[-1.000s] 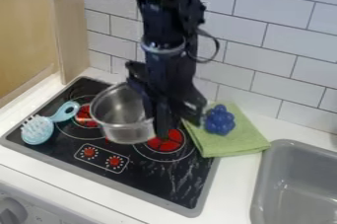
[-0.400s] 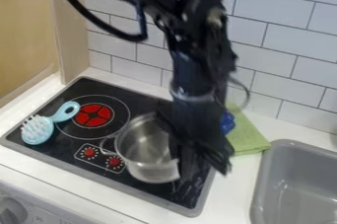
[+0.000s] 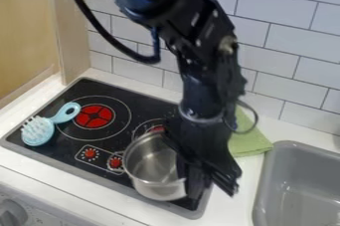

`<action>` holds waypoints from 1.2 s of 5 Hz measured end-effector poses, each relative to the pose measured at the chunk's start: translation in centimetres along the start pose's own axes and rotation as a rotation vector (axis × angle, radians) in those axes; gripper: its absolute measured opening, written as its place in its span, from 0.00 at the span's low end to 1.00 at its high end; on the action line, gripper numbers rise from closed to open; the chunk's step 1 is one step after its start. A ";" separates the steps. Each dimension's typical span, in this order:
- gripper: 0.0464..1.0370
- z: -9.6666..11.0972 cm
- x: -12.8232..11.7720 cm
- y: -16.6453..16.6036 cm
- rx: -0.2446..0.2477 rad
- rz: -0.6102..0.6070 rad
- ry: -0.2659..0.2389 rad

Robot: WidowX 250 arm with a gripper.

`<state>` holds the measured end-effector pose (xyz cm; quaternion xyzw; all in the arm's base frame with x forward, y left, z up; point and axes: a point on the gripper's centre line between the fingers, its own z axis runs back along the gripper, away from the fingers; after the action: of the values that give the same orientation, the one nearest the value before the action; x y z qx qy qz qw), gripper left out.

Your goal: Move the silver pot to the bottom right corner of the stove

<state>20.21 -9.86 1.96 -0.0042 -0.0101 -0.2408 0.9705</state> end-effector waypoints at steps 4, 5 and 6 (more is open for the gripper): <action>0.78 -1.1 -1.0 -0.5 0.062 -0.025 0.077; 0.99 -0.7 -1.1 -0.5 0.052 -0.033 0.084; 0.97 0.5 -1.0 -0.6 0.023 -0.027 0.065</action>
<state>19.08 -9.95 2.41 0.0148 0.0184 -0.2538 0.9670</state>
